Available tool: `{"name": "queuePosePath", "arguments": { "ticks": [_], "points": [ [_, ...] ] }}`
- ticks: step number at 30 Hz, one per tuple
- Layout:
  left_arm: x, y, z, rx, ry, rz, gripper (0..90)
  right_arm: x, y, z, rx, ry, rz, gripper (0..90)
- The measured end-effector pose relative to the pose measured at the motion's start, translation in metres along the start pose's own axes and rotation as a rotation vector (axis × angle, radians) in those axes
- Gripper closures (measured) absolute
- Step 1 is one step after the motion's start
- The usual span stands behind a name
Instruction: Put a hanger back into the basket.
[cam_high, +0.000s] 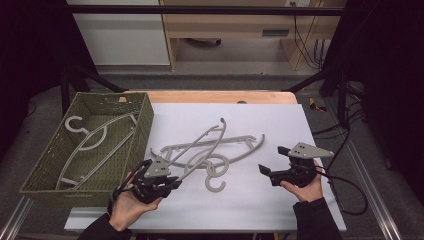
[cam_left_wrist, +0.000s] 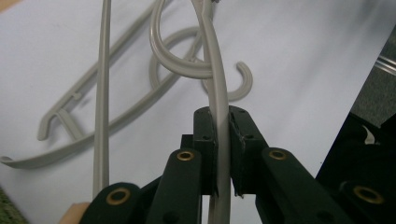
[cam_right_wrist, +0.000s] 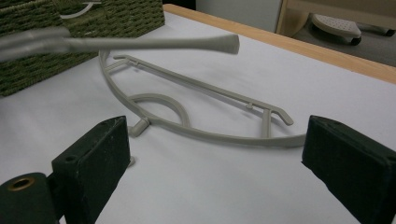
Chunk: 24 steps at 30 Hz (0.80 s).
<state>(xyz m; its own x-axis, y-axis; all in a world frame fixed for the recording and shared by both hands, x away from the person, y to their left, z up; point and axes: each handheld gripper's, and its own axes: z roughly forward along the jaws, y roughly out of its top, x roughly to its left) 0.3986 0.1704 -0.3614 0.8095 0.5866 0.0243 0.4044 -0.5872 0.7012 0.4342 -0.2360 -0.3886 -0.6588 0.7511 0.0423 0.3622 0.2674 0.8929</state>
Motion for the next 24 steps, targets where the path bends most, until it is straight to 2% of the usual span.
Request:
{"name": "queuePosePath", "arguments": {
  "ticks": [4,9,12,24],
  "points": [
    [0.004,0.005,-0.017,-0.055,0.009,0.000,82.2,0.000,0.000,0.000,-0.003,-0.001,0.006,7.8],
    [0.010,0.011,-0.036,-0.087,0.004,0.018,82.2,0.000,0.001,-0.001,-0.009,0.002,0.005,7.6],
    [0.016,0.015,-0.048,-0.104,0.025,0.033,82.2,-0.001,0.001,-0.002,-0.014,0.005,0.007,7.4],
    [0.059,0.031,-0.093,-0.124,0.078,0.072,82.2,-0.002,0.002,-0.003,-0.022,0.000,0.010,6.7]
  ]
}}
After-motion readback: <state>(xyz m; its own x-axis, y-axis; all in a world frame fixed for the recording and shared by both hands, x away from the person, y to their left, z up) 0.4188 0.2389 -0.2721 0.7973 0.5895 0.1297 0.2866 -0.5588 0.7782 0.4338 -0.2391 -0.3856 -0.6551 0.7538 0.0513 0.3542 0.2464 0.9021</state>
